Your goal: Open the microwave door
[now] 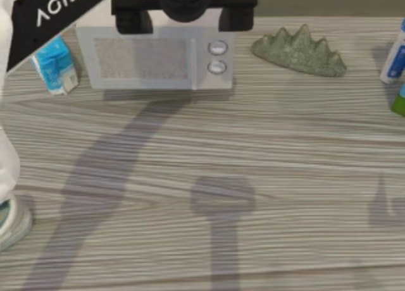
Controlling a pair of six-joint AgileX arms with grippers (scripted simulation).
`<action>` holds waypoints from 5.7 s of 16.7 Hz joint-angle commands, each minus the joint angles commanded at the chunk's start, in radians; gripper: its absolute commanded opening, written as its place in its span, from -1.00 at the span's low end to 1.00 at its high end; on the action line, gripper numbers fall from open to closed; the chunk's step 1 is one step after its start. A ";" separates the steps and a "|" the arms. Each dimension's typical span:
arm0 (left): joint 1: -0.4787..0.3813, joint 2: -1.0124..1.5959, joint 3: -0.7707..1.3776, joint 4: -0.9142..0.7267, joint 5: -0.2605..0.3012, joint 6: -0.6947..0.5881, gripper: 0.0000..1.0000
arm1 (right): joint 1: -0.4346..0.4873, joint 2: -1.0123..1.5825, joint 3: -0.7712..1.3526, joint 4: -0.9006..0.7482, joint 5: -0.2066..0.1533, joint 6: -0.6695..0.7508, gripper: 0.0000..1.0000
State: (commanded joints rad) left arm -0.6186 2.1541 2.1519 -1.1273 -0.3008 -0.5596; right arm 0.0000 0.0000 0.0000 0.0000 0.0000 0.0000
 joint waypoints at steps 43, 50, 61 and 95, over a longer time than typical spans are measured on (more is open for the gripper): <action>0.012 -0.002 -0.255 0.258 0.005 0.012 -1.00 | 0.000 0.000 0.000 0.000 0.000 0.000 1.00; 0.012 -0.002 -0.255 0.258 0.005 0.012 -1.00 | 0.000 0.000 0.000 0.000 0.000 0.000 1.00; 0.012 -0.002 -0.255 0.258 0.005 0.012 -1.00 | 0.000 0.000 0.000 0.000 0.000 0.000 1.00; 0.018 -0.090 -0.392 0.332 0.046 0.101 -1.00 | 0.000 0.000 0.000 0.000 0.000 0.000 1.00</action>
State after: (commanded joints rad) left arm -0.6003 2.0645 1.7603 -0.7952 -0.2544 -0.4590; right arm 0.0000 0.0000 0.0000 0.0000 0.0000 0.0000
